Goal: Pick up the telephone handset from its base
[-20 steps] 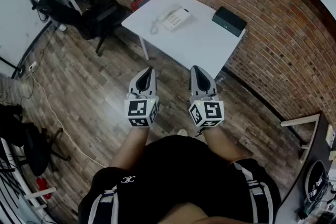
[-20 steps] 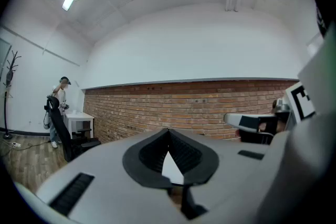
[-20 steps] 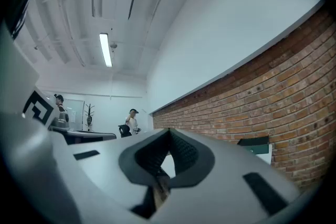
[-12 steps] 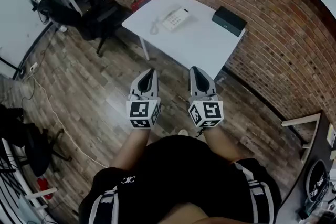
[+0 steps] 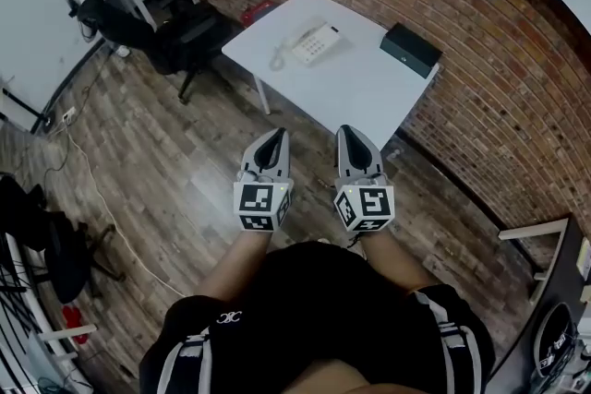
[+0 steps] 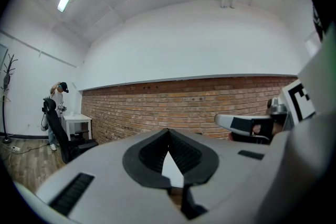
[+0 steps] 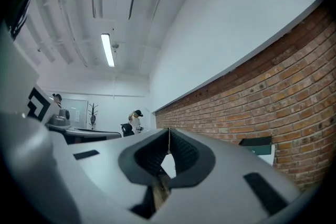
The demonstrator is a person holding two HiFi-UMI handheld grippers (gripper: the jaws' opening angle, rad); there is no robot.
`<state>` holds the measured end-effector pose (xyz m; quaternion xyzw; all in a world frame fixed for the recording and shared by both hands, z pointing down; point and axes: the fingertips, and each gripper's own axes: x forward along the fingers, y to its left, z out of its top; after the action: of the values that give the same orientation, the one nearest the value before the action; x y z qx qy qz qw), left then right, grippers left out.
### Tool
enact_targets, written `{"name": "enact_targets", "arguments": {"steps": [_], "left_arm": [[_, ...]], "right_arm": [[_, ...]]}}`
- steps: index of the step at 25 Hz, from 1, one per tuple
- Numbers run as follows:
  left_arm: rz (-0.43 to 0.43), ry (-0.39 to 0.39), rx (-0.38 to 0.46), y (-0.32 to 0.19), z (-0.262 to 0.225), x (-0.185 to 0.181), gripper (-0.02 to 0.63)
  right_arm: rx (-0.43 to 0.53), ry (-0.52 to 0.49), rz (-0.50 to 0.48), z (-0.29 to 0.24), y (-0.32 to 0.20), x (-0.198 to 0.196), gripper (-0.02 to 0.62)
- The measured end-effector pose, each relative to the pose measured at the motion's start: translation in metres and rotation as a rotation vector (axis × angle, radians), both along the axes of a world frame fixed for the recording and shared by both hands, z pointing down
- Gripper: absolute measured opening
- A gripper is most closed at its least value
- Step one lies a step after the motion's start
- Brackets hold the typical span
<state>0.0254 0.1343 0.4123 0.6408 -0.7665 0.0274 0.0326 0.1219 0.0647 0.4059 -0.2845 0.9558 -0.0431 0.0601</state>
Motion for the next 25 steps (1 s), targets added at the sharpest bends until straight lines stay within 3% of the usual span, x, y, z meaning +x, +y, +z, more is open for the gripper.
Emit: {"name": "enact_targets", "arguments": {"steps": [11,25], "left_arm": [[-0.06,0.008,0.015,-0.024,0.006,0.01,0.002],[-0.055,0.001,0.035,-0.083,0.01,-0.031,0.002]], "right_arm": [[-0.002,0.005,-0.042,0.008,-0.033,0.014,0.0],[0.02,0.007,-0.018,0.012,-0.09,-0.017,0.0]]}}
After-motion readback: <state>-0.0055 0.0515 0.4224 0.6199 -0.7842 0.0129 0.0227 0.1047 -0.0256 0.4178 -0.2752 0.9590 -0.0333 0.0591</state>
